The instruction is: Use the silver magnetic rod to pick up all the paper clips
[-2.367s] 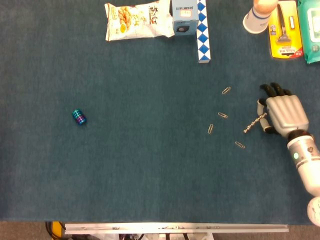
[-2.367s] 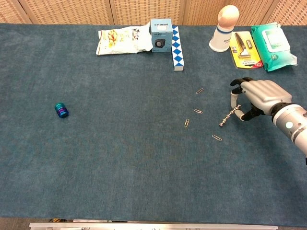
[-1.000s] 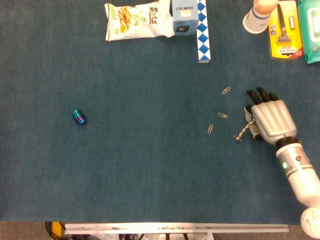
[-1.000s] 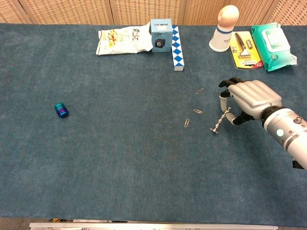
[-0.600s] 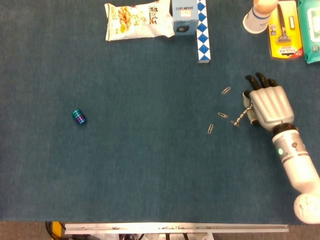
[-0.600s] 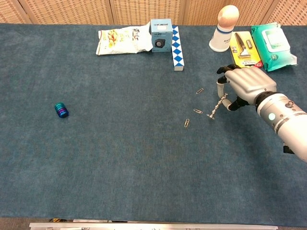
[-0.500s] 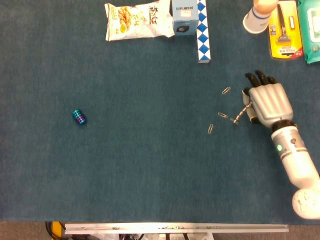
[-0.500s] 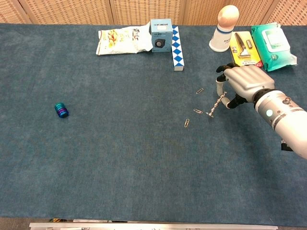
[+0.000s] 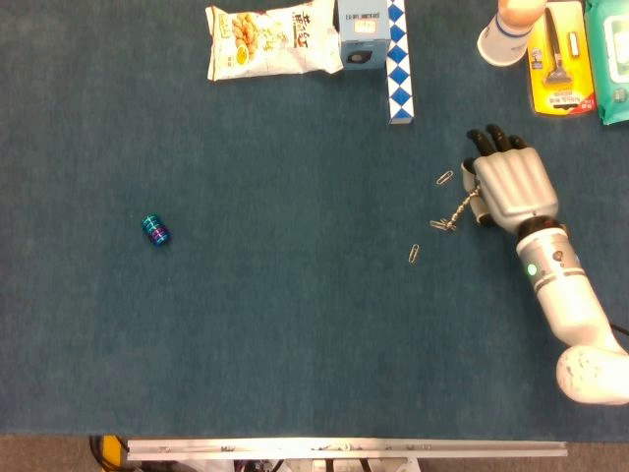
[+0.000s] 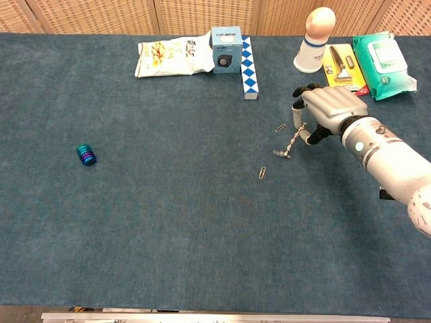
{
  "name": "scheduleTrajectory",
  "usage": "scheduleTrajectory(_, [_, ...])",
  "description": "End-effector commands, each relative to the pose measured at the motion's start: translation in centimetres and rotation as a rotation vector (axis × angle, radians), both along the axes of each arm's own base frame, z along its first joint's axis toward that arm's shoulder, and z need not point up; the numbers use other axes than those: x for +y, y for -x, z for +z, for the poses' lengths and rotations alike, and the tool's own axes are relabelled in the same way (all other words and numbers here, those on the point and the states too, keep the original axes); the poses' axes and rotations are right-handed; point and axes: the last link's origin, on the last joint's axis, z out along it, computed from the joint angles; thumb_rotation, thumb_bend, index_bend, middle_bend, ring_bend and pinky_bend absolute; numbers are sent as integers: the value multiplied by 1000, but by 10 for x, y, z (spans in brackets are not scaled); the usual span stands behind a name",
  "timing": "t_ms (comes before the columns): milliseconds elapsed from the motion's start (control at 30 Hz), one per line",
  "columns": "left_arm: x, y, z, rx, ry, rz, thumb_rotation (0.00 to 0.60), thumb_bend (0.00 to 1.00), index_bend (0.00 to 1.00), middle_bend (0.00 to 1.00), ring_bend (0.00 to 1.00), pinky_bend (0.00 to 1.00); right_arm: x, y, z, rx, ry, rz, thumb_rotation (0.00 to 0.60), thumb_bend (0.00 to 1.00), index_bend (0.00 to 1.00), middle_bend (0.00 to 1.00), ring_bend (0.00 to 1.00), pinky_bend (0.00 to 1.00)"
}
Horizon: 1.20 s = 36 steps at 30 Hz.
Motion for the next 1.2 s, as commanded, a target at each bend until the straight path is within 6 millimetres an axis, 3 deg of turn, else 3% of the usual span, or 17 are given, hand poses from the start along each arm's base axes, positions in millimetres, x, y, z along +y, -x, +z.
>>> scheduleTrajectory(33, [0, 1, 0, 0, 0, 2, 600, 89, 438, 430, 339, 415, -2, -1, -2, -5, -3, -1, 600, 378, 607, 150, 72, 199])
scheduleTrajectory(700, [0, 1, 0, -3, 1, 3, 600, 90, 438, 430, 339, 415, -19, -11, 20, -26, 89, 9, 600, 379, 607, 150, 72, 199])
scheduleTrajectory(1200, [0, 2, 3, -9, -10, 7, 600, 89, 438, 430, 339, 415, -41, -3, 17, 4, 122, -41, 600, 378, 607, 150, 72, 199])
